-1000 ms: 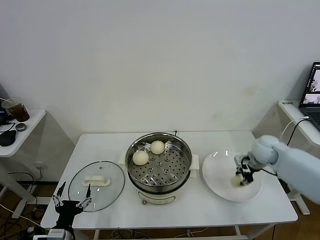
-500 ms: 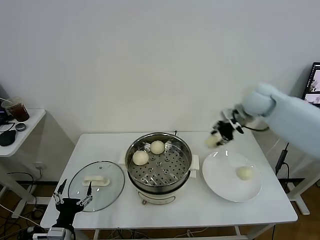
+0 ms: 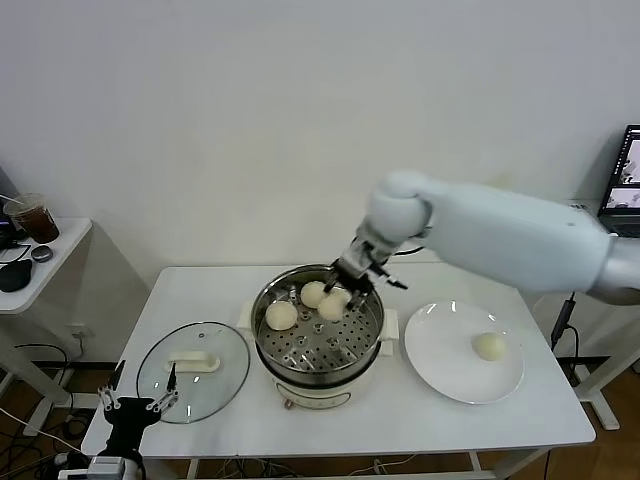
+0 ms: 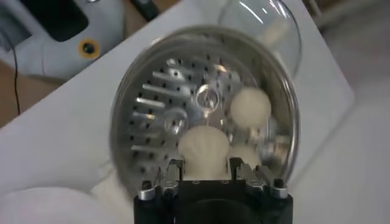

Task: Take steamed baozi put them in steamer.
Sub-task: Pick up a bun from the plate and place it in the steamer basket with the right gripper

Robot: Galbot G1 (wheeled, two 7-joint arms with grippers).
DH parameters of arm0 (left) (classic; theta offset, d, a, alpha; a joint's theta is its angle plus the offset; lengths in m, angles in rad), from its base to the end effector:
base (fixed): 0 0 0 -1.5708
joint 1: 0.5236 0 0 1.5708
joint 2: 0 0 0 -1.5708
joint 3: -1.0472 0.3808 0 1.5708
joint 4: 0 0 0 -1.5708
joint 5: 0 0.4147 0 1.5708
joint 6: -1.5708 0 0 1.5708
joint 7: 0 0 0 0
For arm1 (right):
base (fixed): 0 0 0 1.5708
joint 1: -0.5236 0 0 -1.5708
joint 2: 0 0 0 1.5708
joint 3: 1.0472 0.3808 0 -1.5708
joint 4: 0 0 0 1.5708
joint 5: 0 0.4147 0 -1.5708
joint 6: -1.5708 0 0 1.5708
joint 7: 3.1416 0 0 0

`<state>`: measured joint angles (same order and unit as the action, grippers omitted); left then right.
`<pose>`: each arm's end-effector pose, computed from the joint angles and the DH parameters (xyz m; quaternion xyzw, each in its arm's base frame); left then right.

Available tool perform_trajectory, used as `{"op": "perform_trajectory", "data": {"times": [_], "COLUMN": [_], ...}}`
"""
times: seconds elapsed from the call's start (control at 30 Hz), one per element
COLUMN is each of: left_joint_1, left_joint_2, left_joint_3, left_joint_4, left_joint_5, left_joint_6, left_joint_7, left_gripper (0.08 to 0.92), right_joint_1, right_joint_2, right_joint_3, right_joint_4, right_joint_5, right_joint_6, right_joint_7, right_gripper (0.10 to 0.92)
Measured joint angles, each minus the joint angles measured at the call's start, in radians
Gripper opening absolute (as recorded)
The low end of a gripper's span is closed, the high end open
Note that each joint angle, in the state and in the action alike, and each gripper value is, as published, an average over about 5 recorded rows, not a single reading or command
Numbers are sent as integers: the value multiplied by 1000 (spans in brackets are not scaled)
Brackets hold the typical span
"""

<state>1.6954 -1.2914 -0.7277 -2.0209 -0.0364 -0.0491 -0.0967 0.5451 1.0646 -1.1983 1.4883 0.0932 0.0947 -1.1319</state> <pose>0.1878 0.1280 -0.3577 0.0592 -0.9847 -0.1559 0.0514 0.5622 0.1561 -0.0501 0.6733 -0.2900 0.6768 0.0680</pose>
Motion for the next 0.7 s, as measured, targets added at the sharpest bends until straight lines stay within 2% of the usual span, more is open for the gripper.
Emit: {"op": "perform_trajectory", "data": {"times": [0.33,0.6,0.7], "left_joint_1": [-5,-3,-3], "left_joint_2": [-6,-6,-8], "left_joint_3": [-10,-13,-13], "left_joint_4": [13,18,18], "left_joint_5": [-2,-2,-2], "left_joint_6": [-5,-11,-13], "left_joint_7": [-3,-6,-6], "left_gripper": [823,823,823], "right_joint_1": [-44,-62,-68], "right_joint_2": [141,176,180], "right_joint_3": [-62,-87,-93], "right_joint_4": [-52,-65,-65], "right_joint_5": [-119,-182,-196], "right_joint_6": [164,244,260], "right_joint_7": [31,36,39], "right_gripper": [491,496,525]}}
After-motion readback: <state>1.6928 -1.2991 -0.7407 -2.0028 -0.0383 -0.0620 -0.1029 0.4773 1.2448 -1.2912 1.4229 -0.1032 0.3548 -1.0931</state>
